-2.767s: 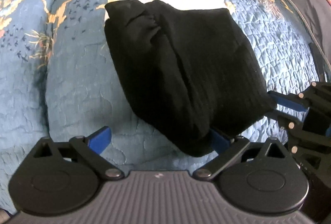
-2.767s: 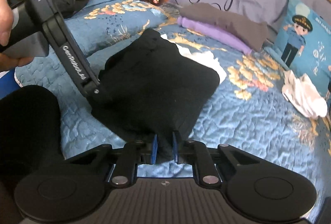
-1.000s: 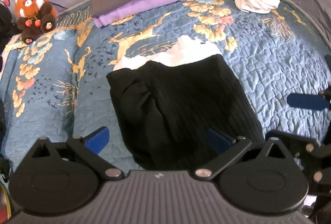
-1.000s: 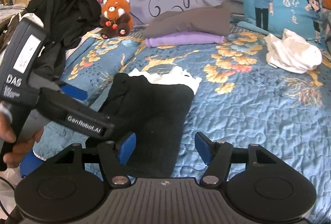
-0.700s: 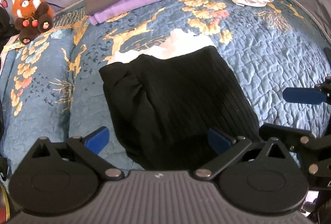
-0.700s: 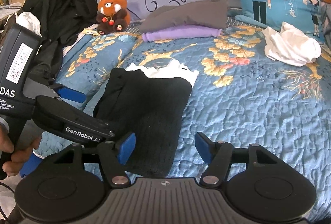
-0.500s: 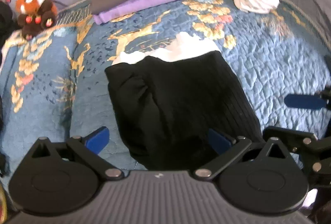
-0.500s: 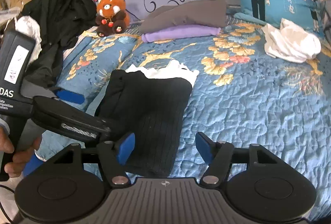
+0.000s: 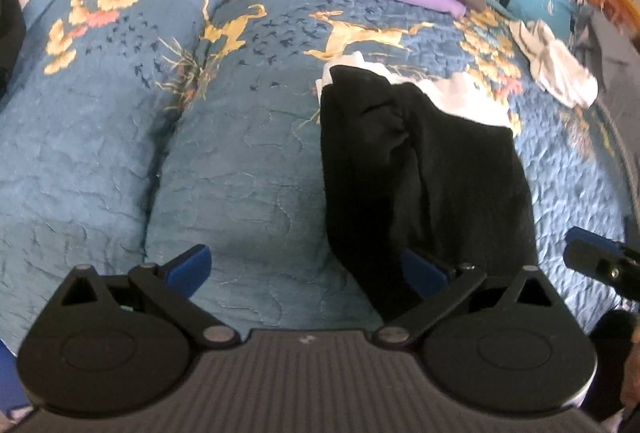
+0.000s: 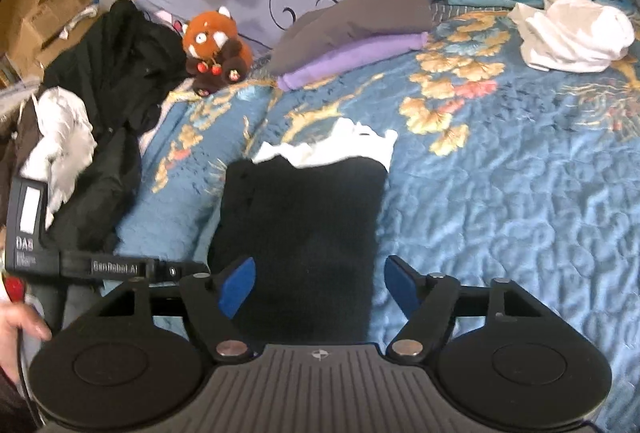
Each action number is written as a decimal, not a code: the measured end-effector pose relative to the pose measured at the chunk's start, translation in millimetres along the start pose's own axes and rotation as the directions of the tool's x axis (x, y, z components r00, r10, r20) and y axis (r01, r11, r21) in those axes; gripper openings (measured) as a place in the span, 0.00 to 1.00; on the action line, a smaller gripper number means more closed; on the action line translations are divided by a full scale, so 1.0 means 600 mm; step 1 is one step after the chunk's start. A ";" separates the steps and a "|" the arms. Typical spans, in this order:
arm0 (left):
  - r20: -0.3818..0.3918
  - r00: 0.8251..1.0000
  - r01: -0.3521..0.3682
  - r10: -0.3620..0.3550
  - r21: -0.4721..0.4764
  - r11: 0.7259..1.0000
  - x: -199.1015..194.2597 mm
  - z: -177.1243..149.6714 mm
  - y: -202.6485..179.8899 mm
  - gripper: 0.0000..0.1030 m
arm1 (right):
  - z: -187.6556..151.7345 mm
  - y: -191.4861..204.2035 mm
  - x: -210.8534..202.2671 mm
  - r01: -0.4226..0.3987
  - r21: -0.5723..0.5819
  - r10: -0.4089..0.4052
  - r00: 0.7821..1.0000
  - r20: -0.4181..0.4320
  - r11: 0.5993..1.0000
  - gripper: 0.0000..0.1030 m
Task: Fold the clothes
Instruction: 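Grasp the folded cardigan with the left gripper and lift it, then carry the cardigan onto the grey and lilac stack with the left gripper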
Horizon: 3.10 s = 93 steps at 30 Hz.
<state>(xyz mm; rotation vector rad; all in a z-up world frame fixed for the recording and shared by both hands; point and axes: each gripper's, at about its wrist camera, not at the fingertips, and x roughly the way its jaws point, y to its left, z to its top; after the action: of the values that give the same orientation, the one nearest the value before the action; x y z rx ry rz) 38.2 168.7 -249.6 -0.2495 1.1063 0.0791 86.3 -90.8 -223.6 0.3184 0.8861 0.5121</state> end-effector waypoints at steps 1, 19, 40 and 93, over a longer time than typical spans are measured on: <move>0.000 1.000 0.002 -0.002 -0.003 1.000 -0.002 -0.001 0.000 1.00 | 0.007 -0.001 0.006 -0.002 0.006 0.002 1.000 0.001 1.000 0.71; -0.082 0.940 0.227 -0.331 -0.573 0.787 0.036 -0.100 0.014 1.00 | 0.126 -0.082 0.116 -0.110 0.186 0.139 0.979 -0.151 0.976 0.78; 0.176 0.834 0.479 -0.524 -0.702 0.527 0.085 -0.113 0.027 1.00 | 0.149 -0.119 0.041 -0.186 0.178 0.198 0.979 -0.052 0.966 0.85; 0.158 0.877 0.473 -0.454 -0.446 0.760 -0.038 0.037 -0.002 0.26 | 0.233 0.051 0.068 0.020 -0.251 -0.024 1.000 -0.016 0.968 0.14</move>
<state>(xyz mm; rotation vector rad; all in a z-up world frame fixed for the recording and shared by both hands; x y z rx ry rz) 47.5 174.3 -219.6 -0.9599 0.9411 -0.0935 210.8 -50.5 -152.6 0.0726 0.8312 0.6005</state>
